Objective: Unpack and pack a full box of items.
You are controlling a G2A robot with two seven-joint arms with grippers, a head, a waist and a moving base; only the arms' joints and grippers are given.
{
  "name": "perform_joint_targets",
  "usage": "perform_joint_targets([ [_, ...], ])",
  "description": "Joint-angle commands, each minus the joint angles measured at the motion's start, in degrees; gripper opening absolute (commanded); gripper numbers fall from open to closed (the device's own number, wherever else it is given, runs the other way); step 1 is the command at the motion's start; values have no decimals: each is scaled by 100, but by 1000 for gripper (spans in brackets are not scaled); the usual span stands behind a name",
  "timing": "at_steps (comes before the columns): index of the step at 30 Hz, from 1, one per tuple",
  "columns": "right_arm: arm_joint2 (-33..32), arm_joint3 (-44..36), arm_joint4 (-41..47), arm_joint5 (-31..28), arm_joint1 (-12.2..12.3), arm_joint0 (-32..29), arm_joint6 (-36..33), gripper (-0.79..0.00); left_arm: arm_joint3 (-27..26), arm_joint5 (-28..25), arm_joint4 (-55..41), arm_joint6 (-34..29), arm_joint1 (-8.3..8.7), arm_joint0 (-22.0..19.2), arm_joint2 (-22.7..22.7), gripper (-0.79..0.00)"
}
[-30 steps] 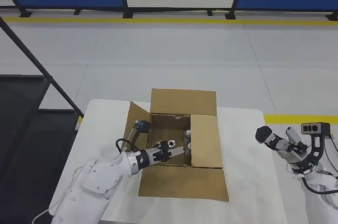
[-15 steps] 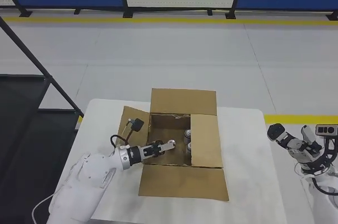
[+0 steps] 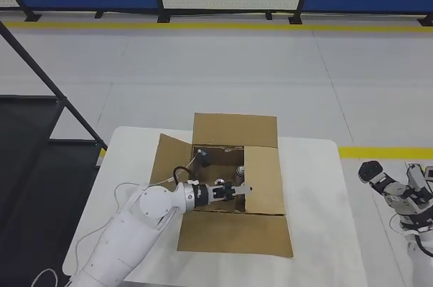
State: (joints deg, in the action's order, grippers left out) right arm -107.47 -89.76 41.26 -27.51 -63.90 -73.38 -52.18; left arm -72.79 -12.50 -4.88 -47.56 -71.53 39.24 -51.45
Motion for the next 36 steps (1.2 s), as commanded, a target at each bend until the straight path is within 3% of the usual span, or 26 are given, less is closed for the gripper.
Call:
perform_joint_targets([
  [1,-14,-23,8,-9,2,-32,20,0,138,-53,-46,45,-57,-77,127,0],
  [11,-37,-57,43,-48,16,-95,95,0,620,-245,-212,318,-328,-361,580,0],
  [17,-73,-29,93,-87,26,-131,88,0,690,-456,-442,349,-399,-408,546,0],
  [27,-160,81,244,-106,49,-131,21,0,49,-517,-340,713,-443,-293,446,0],
  [36,-315,289,426,-111,82,-118,-126,0,-150,-331,-141,1508,-676,-422,776,0],
])
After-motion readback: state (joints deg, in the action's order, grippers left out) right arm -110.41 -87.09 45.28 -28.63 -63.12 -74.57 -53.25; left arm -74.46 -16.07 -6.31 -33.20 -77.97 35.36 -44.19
